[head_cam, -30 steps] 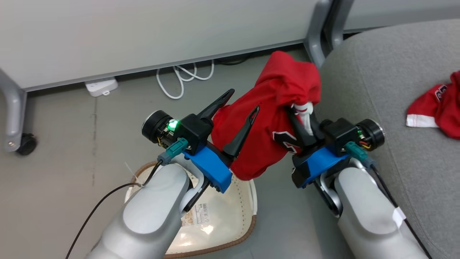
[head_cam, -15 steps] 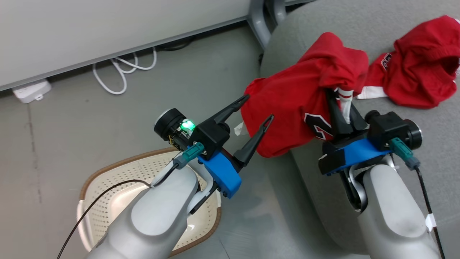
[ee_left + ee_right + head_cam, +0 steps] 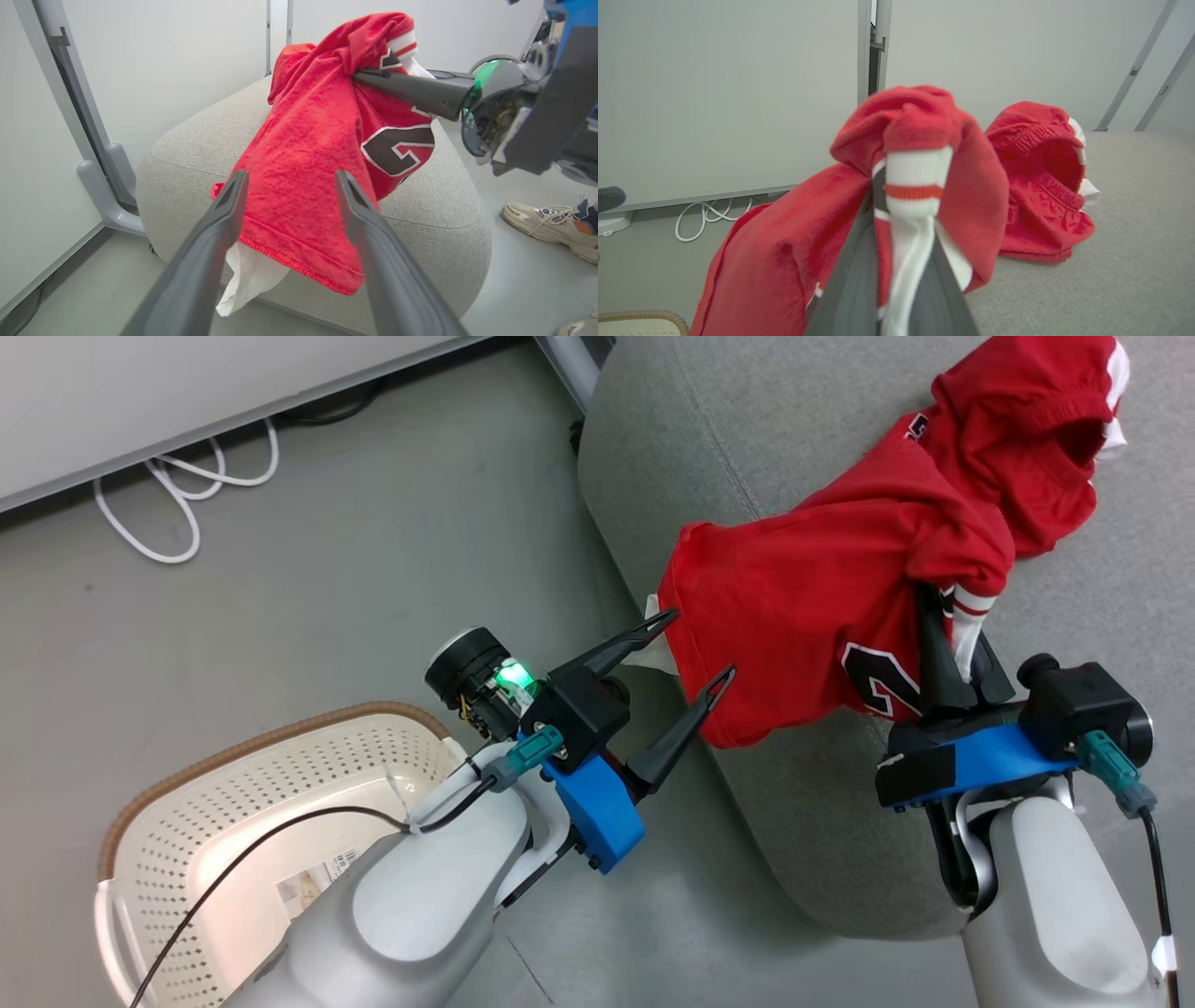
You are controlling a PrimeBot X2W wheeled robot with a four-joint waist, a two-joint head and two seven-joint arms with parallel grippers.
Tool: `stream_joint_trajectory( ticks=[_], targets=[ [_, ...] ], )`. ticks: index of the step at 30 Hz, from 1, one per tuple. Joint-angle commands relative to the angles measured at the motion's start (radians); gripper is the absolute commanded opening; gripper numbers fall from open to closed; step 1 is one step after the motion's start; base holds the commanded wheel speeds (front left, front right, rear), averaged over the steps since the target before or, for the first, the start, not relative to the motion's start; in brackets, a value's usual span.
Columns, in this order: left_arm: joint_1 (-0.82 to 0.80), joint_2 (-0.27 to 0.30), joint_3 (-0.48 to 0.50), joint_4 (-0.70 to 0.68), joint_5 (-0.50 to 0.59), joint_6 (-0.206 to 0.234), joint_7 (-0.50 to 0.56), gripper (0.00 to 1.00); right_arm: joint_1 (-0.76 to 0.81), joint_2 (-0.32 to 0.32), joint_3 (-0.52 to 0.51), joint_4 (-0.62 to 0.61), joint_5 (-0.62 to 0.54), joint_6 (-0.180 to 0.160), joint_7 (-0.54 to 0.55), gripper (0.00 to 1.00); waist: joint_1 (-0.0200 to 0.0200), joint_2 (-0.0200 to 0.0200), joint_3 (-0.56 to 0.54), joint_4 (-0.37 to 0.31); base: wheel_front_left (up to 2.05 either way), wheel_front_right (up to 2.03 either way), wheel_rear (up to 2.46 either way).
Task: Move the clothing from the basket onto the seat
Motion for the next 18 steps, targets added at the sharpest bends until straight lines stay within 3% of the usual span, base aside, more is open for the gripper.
stream_joint_trajectory(
  ticks=[1, 18],
  targets=[
    [-0.012, 0.008, -0.001, -0.003, -0.004, -0.004, 0.002, 1.00, 0.015, 0.004, -0.005, -0.009, 0.003, -0.001, -0.001, 0.00, 0.0000, 0.0000, 0.013, -0.017, 0.00, 0.00, 0.00],
    [-0.017, 0.015, -0.009, 0.005, -0.022, 0.003, -0.012, 1.00, 0.024, 0.007, -0.009, -0.021, 0.011, -0.001, 0.000, 0.00, 0.0000, 0.0000, 0.016, -0.028, 0.00, 0.00, 0.00]
  ],
)
